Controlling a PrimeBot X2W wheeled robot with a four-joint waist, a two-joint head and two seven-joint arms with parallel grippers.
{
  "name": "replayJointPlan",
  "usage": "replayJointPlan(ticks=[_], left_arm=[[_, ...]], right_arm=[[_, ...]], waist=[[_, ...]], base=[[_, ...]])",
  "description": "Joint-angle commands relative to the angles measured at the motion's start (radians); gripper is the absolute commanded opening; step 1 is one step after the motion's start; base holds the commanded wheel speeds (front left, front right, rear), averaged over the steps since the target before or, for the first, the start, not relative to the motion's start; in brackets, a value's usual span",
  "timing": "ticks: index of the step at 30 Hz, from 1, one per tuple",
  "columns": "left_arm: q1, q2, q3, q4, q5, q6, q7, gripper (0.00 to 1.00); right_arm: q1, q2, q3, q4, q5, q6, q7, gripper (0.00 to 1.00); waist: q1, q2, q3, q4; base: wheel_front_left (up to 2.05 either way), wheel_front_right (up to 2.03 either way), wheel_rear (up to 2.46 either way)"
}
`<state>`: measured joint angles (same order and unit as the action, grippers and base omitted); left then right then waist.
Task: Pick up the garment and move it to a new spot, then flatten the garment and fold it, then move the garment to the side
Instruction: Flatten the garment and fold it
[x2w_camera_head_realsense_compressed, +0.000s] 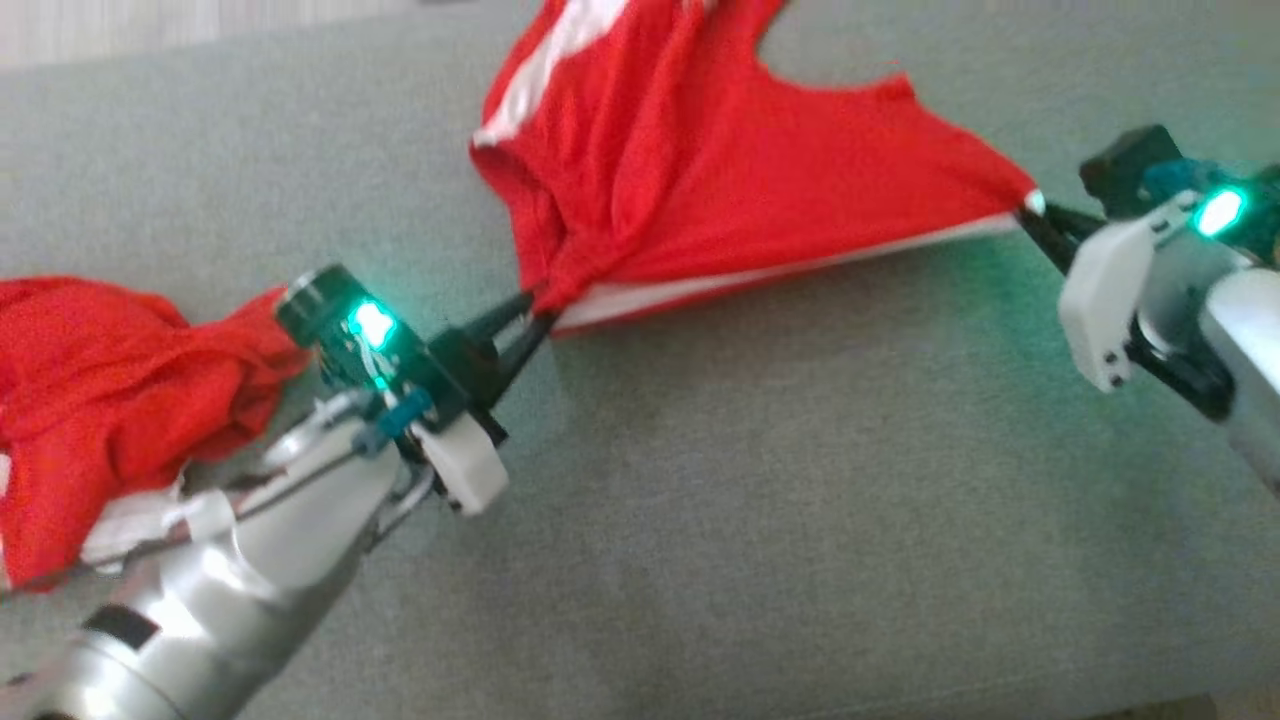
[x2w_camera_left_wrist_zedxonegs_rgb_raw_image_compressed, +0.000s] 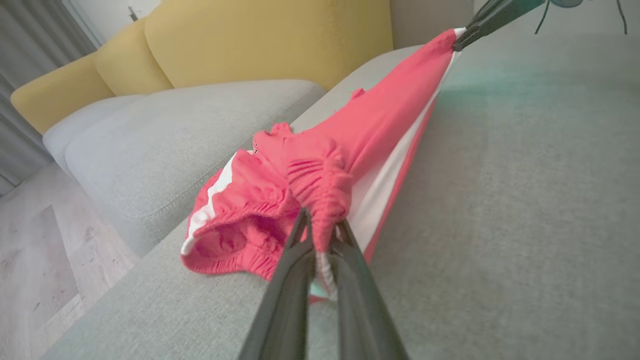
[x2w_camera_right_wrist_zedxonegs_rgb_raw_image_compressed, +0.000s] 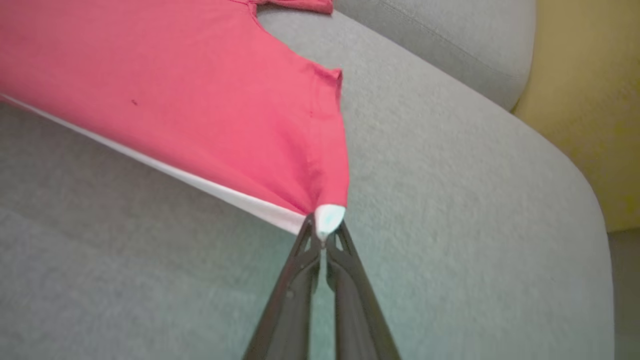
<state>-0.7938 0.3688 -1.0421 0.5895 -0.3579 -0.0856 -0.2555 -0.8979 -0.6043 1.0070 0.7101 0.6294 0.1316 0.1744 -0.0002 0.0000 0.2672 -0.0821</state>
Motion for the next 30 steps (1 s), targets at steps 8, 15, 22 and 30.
replayJointPlan(ticks=[8, 15, 22, 30], left_arm=[[0.114, 0.038, 0.064, -0.078, -0.004, 0.062, -0.006, 0.0], [0.257, 0.035, 0.07, -0.164, -0.012, 0.102, -0.006, 0.0], [0.332, 0.039, 0.06, -0.246, -0.016, 0.127, -0.006, 0.0], [0.281, 0.037, 0.08, -0.27, -0.021, 0.13, -0.001, 0.0]], right_arm=[[0.11, -0.225, 0.079, -0.205, 0.203, -0.001, 0.142, 0.0], [0.244, -0.369, 0.077, -0.371, 0.289, -0.001, 0.23, 0.0], [0.382, -0.455, -0.045, -0.478, 0.303, -0.001, 0.262, 0.0], [0.369, -0.39, -0.219, -0.5, 0.157, -0.001, 0.225, 0.0]], waist=[[0.0002, 0.0, -0.131, -0.051], [0.0002, 0.0, -0.207, -0.068], [0.0002, 0.0, -0.208, -0.056], [0.0002, 0.0, -0.144, -0.018]], base=[[0.0, 0.0, 0.0], [0.0, 0.0, 0.0], [0.0, 0.0, 0.0], [0.0, 0.0, 0.0]])
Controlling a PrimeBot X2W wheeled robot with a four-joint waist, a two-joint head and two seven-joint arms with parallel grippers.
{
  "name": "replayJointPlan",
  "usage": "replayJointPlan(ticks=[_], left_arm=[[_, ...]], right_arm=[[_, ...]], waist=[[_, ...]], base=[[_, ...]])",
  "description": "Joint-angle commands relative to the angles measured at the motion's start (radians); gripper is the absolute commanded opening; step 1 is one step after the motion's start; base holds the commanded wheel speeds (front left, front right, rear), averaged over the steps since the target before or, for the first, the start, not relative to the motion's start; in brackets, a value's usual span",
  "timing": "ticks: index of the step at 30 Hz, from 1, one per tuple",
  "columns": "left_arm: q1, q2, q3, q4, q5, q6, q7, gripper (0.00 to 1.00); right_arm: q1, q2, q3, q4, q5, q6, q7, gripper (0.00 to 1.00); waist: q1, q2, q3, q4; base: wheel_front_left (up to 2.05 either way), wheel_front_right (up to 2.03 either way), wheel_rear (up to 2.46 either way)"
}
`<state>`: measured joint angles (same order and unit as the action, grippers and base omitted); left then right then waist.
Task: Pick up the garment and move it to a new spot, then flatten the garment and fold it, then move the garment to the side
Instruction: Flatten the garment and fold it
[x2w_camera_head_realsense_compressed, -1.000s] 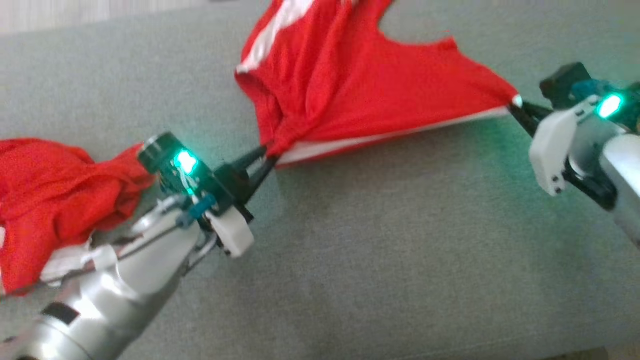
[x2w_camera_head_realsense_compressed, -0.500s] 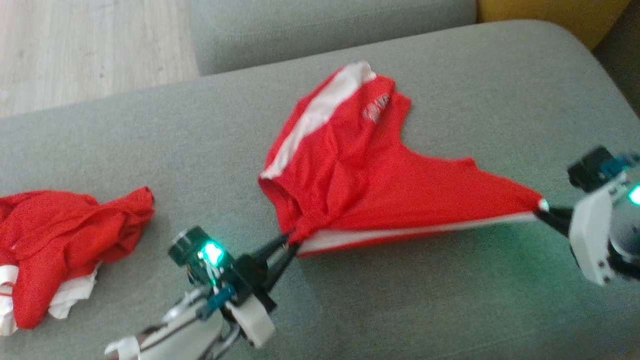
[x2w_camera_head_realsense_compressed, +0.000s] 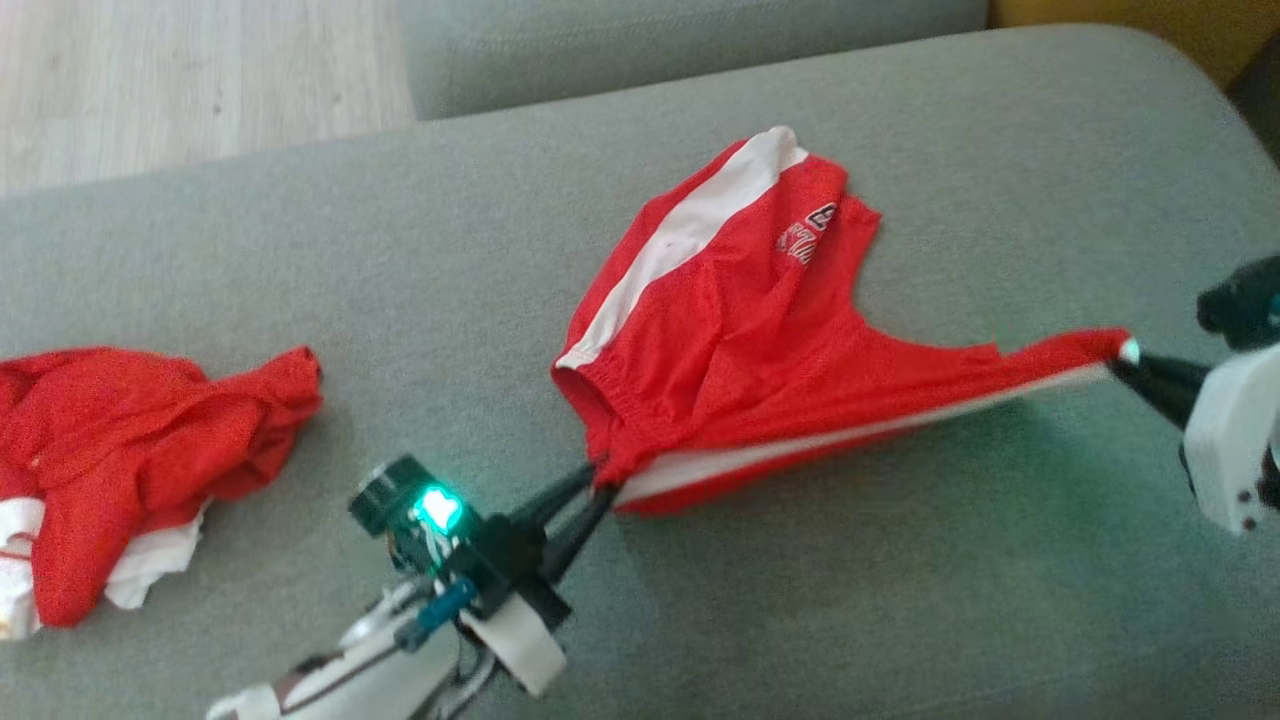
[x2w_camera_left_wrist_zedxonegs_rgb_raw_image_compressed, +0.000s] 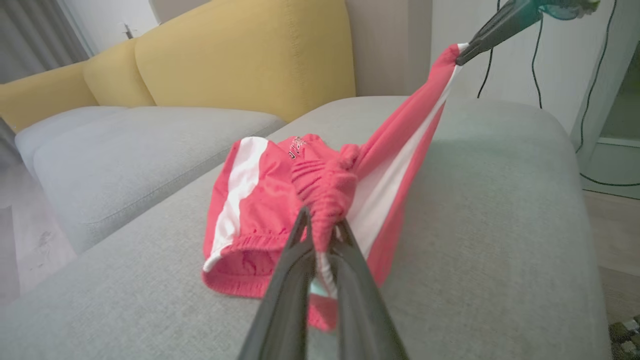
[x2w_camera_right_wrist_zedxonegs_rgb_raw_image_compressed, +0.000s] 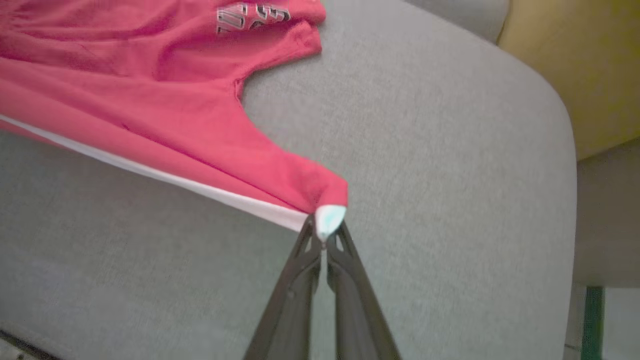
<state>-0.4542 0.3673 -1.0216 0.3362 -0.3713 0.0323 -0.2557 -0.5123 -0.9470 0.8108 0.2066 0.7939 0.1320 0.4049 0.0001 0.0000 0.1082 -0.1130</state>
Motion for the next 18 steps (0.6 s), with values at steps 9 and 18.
replayJointPlan(ticks=[9, 18], left_arm=[[-0.181, 0.009, 0.103, -0.011, -0.035, -0.008, 0.014, 0.0], [-0.301, -0.058, 0.106, 0.057, -0.037, -0.046, 0.017, 0.0]], right_arm=[[-0.178, 0.075, -0.133, 0.041, -0.165, -0.001, 0.035, 0.0], [-0.374, 0.13, -0.07, 0.15, -0.23, -0.001, 0.045, 0.0]], waist=[[-0.0001, 0.0, 0.144, 0.096], [-0.0001, 0.0, 0.254, 0.187]], base=[[0.0, 0.0, 0.0], [0.0, 0.0, 0.0]])
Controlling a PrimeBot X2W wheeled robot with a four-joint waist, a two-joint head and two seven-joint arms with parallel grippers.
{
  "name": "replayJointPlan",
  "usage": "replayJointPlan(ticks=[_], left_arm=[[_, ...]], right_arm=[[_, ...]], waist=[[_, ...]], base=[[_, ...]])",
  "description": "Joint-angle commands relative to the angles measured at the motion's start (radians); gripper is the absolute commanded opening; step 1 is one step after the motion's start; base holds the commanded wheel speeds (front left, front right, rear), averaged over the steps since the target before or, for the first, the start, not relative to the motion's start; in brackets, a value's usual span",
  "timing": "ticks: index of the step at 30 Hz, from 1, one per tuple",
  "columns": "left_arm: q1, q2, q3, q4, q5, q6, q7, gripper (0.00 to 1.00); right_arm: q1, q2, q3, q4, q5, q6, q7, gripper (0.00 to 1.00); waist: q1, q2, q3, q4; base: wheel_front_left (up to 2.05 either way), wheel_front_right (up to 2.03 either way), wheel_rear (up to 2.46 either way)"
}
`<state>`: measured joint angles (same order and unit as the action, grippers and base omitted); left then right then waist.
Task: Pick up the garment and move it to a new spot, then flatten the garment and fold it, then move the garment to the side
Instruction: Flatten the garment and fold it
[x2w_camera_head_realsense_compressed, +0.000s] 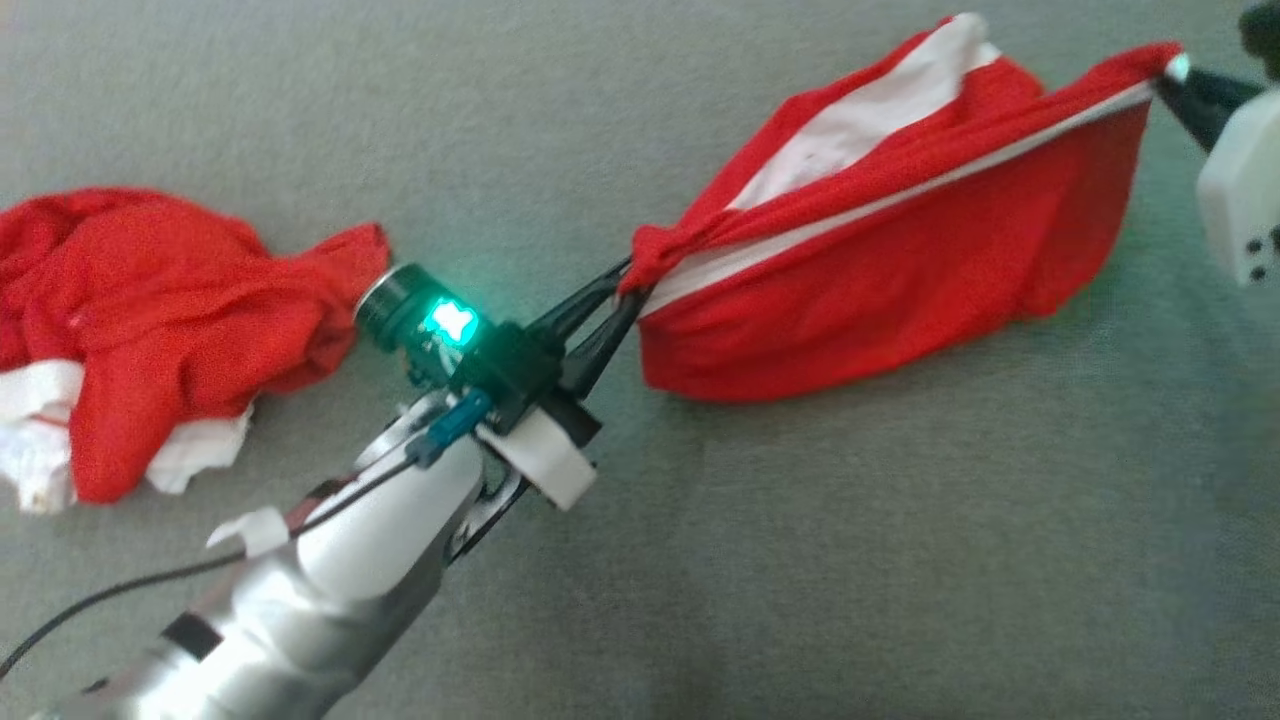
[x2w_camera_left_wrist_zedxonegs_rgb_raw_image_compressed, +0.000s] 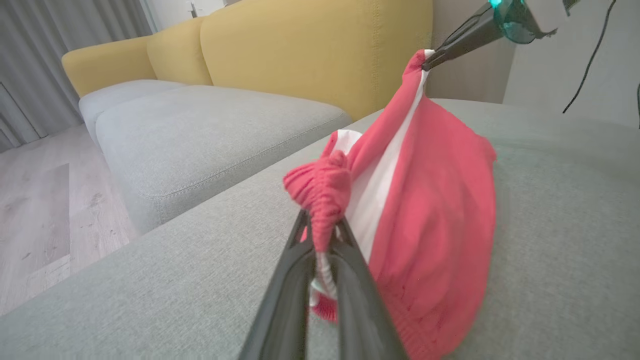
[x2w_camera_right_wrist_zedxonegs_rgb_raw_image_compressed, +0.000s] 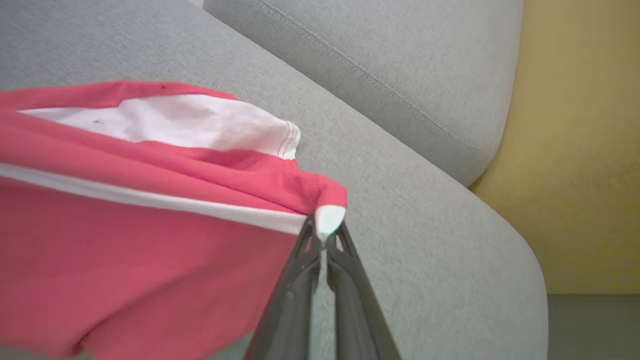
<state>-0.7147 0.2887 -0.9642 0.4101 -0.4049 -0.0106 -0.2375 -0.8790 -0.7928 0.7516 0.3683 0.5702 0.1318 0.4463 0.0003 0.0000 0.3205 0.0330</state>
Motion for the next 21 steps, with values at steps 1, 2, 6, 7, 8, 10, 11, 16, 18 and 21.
replayJointPlan(ticks=[1, 2, 6, 7, 8, 10, 11, 16, 18, 21], left_arm=[[-0.053, 0.01, 0.049, -0.007, -0.002, -0.006, -0.003, 0.0], [-0.066, 0.0, 0.048, 0.004, 0.0, -0.009, -0.005, 0.0], [-0.11, -0.043, 0.045, 0.05, 0.007, -0.022, -0.013, 0.0], [-0.119, -0.054, 0.045, 0.06, 0.008, -0.026, -0.015, 0.0], [-0.127, -0.063, 0.044, 0.072, 0.01, -0.029, -0.017, 0.0], [-0.142, -0.081, 0.044, 0.094, 0.013, -0.034, -0.019, 0.0], [-0.149, -0.089, 0.044, 0.105, 0.015, -0.037, -0.02, 0.0], [-0.175, -0.123, 0.054, 0.16, 0.018, -0.049, -0.023, 0.0], [-0.177, -0.131, 0.059, 0.174, 0.016, -0.053, -0.024, 0.36], [-0.176, -0.137, 0.063, 0.186, 0.021, -0.058, -0.024, 1.0]], right_arm=[[-0.029, -0.019, 0.003, 0.005, -0.007, -0.001, 0.002, 0.0], [-0.05, -0.016, 0.021, 0.019, -0.007, -0.001, -0.001, 0.0], [-0.136, -0.017, 0.092, 0.076, -0.015, -0.001, -0.031, 0.0], [-0.157, -0.017, 0.111, 0.088, -0.019, -0.001, -0.042, 0.0], [-0.176, -0.017, 0.132, 0.101, -0.023, -0.001, -0.053, 0.0], [-0.21, -0.017, 0.173, 0.127, -0.029, -0.001, -0.073, 0.0], [-0.226, -0.017, 0.192, 0.14, -0.03, -0.001, -0.084, 0.0], [-0.305, 0.007, 0.281, 0.223, -0.025, -0.001, -0.161, 0.38], [-0.321, 0.02, 0.296, 0.256, -0.016, -0.001, -0.186, 1.0], [-0.338, 0.037, 0.317, 0.302, -0.003, -0.001, -0.226, 1.0]], waist=[[-0.0003, 0.0, 0.052, 0.051], [-0.0003, 0.0, 0.064, 0.061], [-0.0003, 0.0, 0.104, 0.094], [-0.0003, 0.0, 0.115, 0.102], [-0.0003, 0.0, 0.122, 0.107], [-0.0003, 0.0, 0.136, 0.118], [-0.0003, 0.0, 0.142, 0.122], [-0.0003, 0.0, 0.161, 0.134], [-0.0003, 0.0, 0.163, 0.135], [-0.0003, 0.0, 0.16, 0.133]], base=[[0.0, 0.0, 0.0], [0.0, 0.0, 0.0], [0.0, 0.0, 0.0], [0.0, 0.0, 0.0], [0.0, 0.0, 0.0], [0.0, 0.0, 0.0], [0.0, 0.0, 0.0], [0.0, 0.0, 0.0], [0.0, 0.0, 0.0], [0.0, 0.0, 0.0]])
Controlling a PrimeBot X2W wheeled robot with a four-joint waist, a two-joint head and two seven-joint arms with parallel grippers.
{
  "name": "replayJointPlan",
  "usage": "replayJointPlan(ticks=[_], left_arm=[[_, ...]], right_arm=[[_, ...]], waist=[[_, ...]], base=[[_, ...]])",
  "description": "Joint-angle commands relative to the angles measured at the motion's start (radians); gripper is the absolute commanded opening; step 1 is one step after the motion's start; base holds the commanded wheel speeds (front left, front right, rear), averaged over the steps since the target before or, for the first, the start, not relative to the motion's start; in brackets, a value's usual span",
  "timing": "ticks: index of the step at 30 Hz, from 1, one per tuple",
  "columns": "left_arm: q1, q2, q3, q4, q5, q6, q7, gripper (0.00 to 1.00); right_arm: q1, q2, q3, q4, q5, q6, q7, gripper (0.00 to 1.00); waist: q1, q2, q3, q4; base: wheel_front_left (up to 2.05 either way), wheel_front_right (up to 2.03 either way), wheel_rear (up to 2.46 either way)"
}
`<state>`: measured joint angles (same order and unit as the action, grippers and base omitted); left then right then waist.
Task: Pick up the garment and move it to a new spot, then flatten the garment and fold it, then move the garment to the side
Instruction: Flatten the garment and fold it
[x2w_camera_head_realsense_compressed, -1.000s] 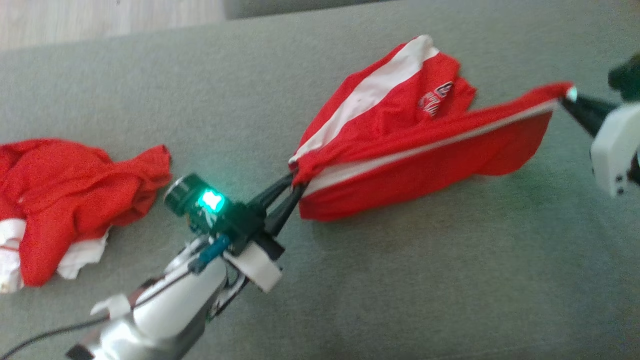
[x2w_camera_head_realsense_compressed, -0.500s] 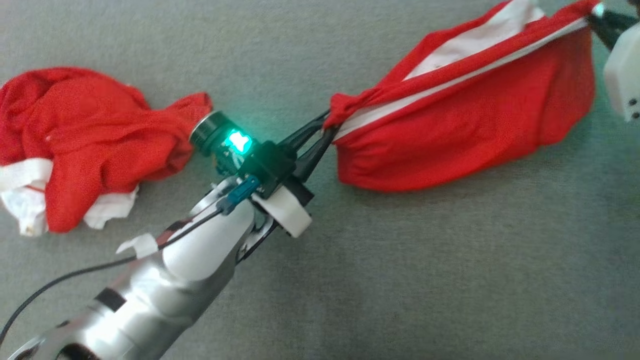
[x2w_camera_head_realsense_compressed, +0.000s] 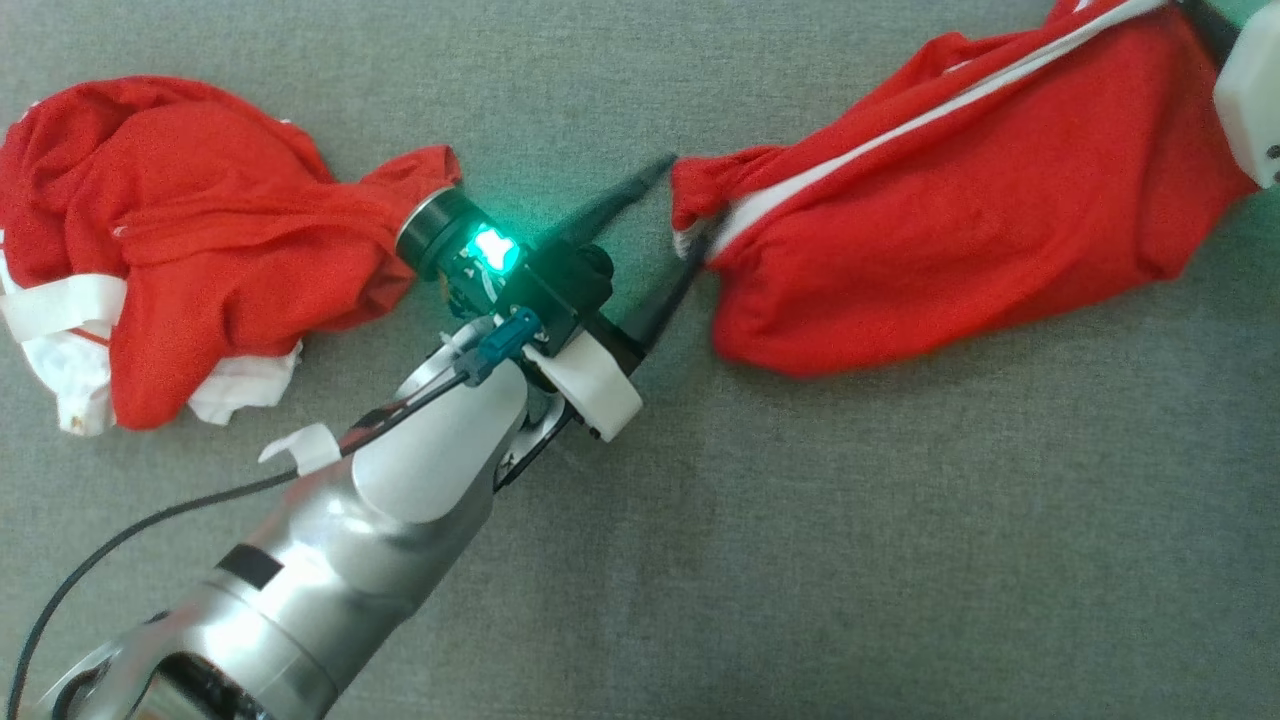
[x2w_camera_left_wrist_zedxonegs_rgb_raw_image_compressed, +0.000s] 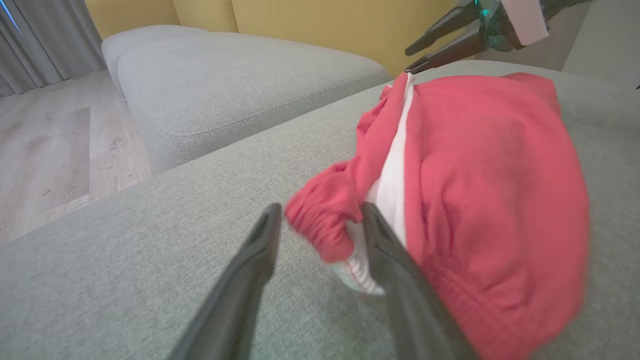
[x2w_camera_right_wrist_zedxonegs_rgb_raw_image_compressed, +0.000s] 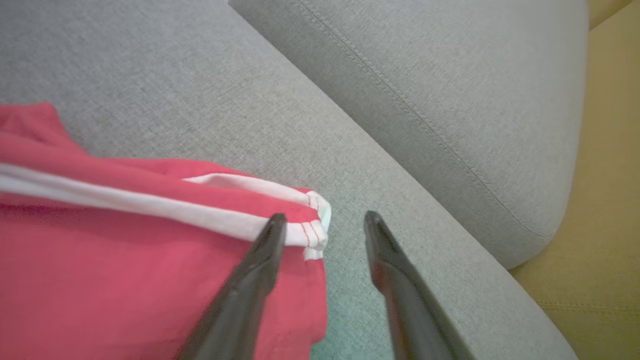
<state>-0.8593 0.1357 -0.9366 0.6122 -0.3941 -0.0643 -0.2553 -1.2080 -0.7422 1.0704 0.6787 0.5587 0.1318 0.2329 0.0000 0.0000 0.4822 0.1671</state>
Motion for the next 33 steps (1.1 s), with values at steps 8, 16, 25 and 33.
replayJointPlan(ticks=[8, 16, 25, 33], left_arm=[[0.017, 0.036, 0.088, -0.036, 0.02, 0.018, -0.006, 1.0], [0.15, 0.1, 0.264, -0.18, -0.004, 0.094, -0.006, 1.0], [0.347, 0.113, 0.466, -0.376, 0.016, 0.138, -0.006, 1.0], [0.537, 0.043, 0.618, -0.476, 0.069, 0.1, -0.006, 1.0]], right_arm=[[0.031, 0.043, -0.061, 0.105, 0.122, -0.001, -0.204, 1.0], [0.133, 0.133, -0.194, 0.138, 0.209, -0.001, -0.431, 1.0], [0.298, 0.232, -0.457, 0.064, 0.149, -0.001, -0.494, 1.0], [0.652, 0.488, -0.85, -0.214, -0.06, -0.001, -0.494, 1.0]], waist=[[0.0, 0.0, -0.072, -0.04], [0.0, 0.0, -0.189, -0.13], [0.0, 0.0, -0.274, -0.201], [0.0, 0.0, -0.327, -0.242]], base=[[0.0, 0.0, 0.0], [0.0, 0.0, 0.0], [0.0, 0.0, 0.0], [0.0, 0.0, 0.0]])
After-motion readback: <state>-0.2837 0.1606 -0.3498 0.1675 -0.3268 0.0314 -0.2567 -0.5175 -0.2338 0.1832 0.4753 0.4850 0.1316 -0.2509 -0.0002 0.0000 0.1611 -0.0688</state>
